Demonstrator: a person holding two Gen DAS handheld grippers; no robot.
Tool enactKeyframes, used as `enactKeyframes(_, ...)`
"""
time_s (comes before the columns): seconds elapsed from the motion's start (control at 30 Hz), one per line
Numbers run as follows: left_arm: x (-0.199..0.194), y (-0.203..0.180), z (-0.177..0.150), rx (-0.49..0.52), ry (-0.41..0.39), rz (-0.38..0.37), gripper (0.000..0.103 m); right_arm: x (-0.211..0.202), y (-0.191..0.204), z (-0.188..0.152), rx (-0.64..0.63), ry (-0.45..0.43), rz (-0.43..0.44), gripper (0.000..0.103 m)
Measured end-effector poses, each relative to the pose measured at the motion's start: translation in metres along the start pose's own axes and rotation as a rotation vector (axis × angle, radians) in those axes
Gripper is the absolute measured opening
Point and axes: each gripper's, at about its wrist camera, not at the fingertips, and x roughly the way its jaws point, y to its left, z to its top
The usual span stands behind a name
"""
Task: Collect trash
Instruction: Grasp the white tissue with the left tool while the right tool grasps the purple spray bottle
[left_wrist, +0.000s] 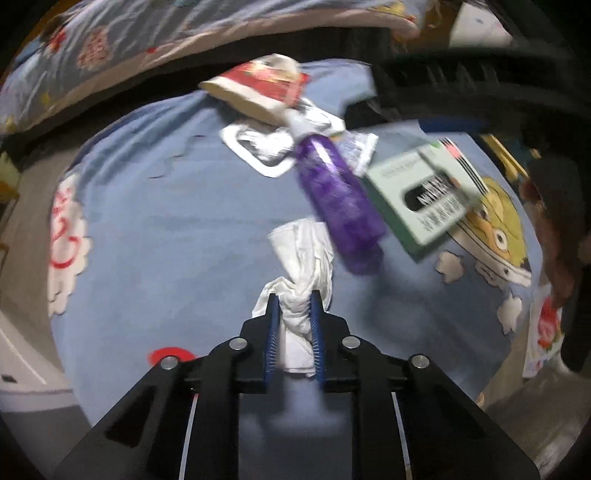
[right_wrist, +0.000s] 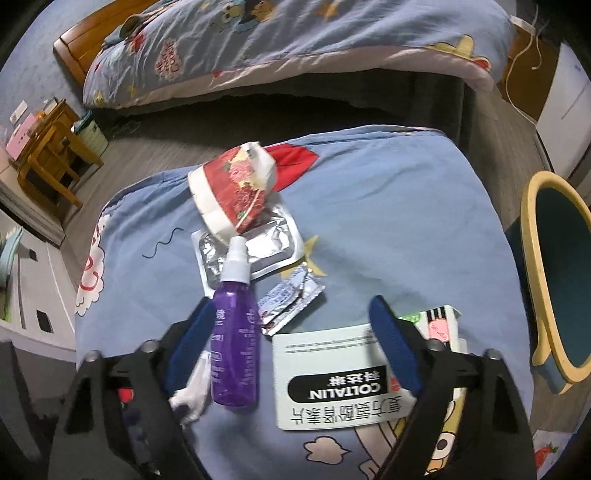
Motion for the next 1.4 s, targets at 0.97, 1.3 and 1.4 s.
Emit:
enactKeyframes(0.97, -0.035, 0.052, 0.015, -0.149, -0.133, 0.092, 0.016, 0.026, 0.034, -0.011, -0.092, 0.104, 0.117, 0.032)
enactKeyframes(1.3, -0.064, 0.042, 0.025, -0.135, -0.216, 0.088, 0.016, -0.027, 0.009, 0.007, -0.049, -0.004, 0.147, 0.032)
enactKeyframes(1.4, -0.073, 0.036, 0.03, -0.131, -0.244, 0.078, 0.016, -0.043, -0.004, 0.013, -0.016, -0.041, 0.152, 0.032)
